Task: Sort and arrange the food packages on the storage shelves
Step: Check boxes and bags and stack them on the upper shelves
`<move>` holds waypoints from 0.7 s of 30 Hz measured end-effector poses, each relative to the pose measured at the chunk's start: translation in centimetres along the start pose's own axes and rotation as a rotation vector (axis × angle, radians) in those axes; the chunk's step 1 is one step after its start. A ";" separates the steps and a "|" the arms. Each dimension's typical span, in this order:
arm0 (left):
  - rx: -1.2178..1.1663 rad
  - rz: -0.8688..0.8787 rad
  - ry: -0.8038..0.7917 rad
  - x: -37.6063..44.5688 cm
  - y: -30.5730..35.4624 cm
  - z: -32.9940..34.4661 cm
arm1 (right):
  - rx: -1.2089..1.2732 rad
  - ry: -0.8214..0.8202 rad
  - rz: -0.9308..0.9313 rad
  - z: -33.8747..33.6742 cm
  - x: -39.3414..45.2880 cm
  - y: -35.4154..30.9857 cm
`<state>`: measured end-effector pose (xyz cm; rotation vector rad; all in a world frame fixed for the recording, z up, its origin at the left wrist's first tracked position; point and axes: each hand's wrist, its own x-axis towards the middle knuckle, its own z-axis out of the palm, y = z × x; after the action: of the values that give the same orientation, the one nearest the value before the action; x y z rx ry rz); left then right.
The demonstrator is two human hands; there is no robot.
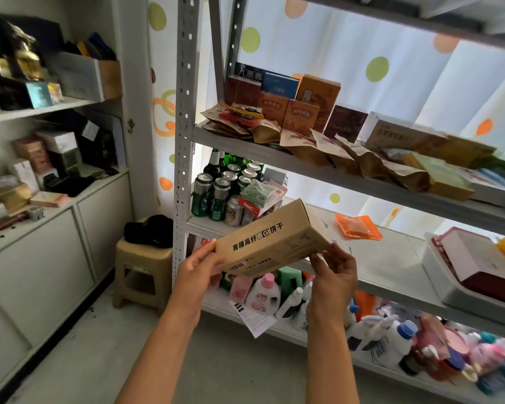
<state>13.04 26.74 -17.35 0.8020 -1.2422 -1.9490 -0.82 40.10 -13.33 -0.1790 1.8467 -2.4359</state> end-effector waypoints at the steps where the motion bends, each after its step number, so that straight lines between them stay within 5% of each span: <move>1: -0.019 0.003 0.009 0.0 0.1 0.0 | -0.007 0.000 -0.001 0.1 0.0 0.0; 21: -0.161 0.138 0.137 -0.6 0.4 -1.0 | 0.005 -0.083 0.132 1.6 -2.1 -0.8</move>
<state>14.22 26.57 -17.21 0.7351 -1.0189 -1.8239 1.51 39.04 -12.19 -0.1500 1.7589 -2.3091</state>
